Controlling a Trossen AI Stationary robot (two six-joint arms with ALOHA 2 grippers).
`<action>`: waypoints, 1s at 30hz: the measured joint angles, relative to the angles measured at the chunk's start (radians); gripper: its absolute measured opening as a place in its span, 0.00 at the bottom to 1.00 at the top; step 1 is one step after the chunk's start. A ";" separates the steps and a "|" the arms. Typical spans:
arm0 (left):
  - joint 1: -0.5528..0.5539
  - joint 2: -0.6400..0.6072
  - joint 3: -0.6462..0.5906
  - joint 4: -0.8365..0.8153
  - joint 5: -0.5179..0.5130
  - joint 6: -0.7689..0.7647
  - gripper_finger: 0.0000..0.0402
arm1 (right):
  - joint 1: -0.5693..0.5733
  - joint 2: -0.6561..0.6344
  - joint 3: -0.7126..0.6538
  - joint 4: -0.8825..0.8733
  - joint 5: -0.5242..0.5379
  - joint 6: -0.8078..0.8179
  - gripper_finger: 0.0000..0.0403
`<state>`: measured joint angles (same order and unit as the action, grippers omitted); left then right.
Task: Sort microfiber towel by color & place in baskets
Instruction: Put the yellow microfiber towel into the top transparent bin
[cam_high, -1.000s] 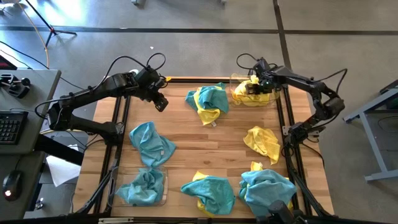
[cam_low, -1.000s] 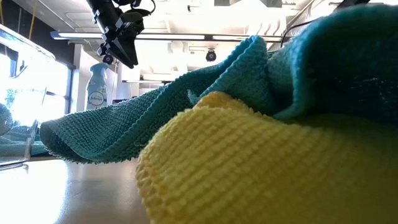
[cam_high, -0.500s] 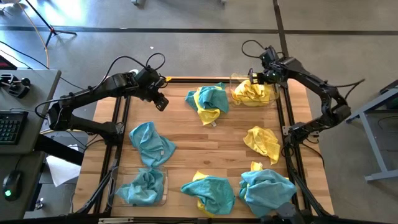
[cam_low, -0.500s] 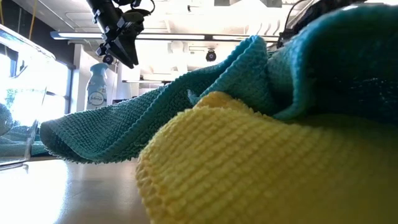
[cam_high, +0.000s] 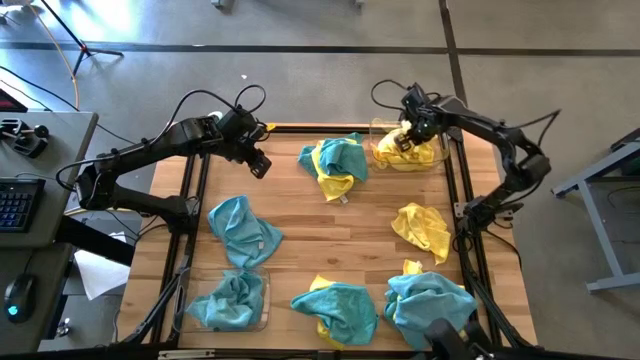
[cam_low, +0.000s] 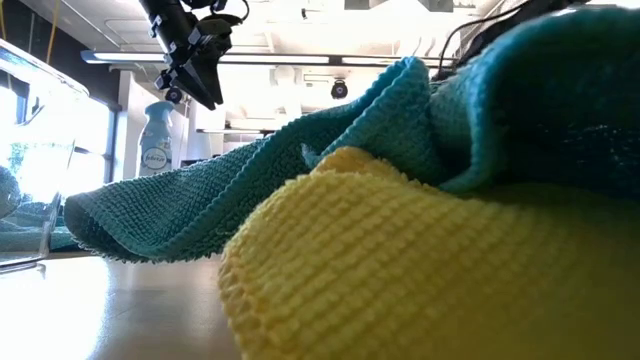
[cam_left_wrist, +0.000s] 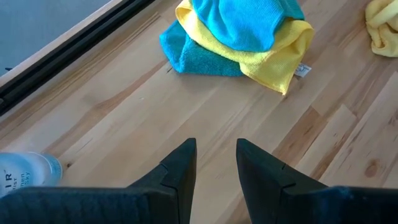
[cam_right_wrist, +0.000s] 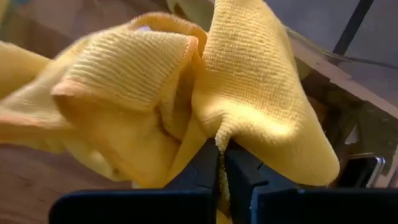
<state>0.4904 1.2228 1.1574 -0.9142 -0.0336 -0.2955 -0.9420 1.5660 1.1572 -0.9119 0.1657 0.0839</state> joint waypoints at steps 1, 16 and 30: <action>0.000 0.000 0.000 0.000 0.000 -0.001 0.25 | -0.008 0.012 0.000 -0.005 0.000 -0.012 0.03; 0.000 0.000 0.000 -0.001 0.008 -0.035 0.25 | -0.044 0.215 0.000 -0.077 0.037 -0.103 0.02; 0.000 0.000 0.000 -0.001 0.008 -0.044 0.25 | -0.047 0.028 0.026 -0.134 0.025 -0.081 0.22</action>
<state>0.4900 1.2228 1.1576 -0.9154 -0.0257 -0.3393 -0.9886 1.5939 1.1831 -1.0461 0.1905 0.0029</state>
